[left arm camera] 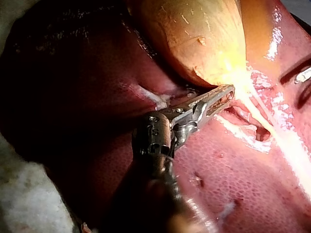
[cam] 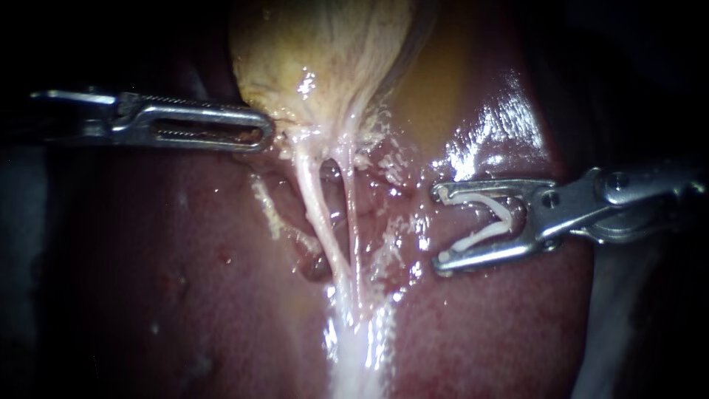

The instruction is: Grabbing gallbladder

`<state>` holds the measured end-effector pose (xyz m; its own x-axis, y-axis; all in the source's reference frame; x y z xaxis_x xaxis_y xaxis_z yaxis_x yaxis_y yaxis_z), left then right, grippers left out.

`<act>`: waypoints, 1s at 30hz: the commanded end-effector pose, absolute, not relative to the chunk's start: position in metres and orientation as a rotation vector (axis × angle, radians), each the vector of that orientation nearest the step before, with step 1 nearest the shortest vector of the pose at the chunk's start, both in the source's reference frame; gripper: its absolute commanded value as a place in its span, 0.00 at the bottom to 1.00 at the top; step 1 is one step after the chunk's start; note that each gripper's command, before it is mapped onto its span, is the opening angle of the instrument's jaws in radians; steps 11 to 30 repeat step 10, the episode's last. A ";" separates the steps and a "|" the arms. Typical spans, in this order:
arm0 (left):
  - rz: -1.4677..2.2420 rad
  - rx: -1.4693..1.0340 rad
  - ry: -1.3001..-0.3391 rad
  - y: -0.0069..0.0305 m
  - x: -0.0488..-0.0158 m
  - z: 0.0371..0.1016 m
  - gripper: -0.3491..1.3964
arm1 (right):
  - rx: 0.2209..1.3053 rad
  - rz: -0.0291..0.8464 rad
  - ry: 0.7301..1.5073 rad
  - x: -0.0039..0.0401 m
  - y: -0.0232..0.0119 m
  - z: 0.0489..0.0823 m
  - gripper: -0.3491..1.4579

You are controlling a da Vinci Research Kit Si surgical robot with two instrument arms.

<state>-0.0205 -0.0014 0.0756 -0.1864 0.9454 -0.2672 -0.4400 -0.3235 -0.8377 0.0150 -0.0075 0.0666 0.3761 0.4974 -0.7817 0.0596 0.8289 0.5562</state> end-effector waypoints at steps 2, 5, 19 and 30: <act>1.711 -0.987 -0.754 -0.0014 -0.0205 0.0756 0.00 | 0.554 0.299 1.165 0.0150 -0.0075 0.0666 0.47; 1.711 -0.987 -0.754 -0.0015 -0.0205 0.0756 0.00 | 0.554 0.299 1.165 0.0150 -0.0075 0.0666 0.47; 1.711 -0.987 -0.753 -0.0015 -0.0205 0.0756 0.00 | 0.554 0.299 1.165 0.0150 -0.0075 0.0666 0.47; 1.711 -0.987 -0.753 -0.0015 -0.0205 0.0756 0.00 | 0.554 0.299 1.165 0.0150 -0.0075 0.0666 0.47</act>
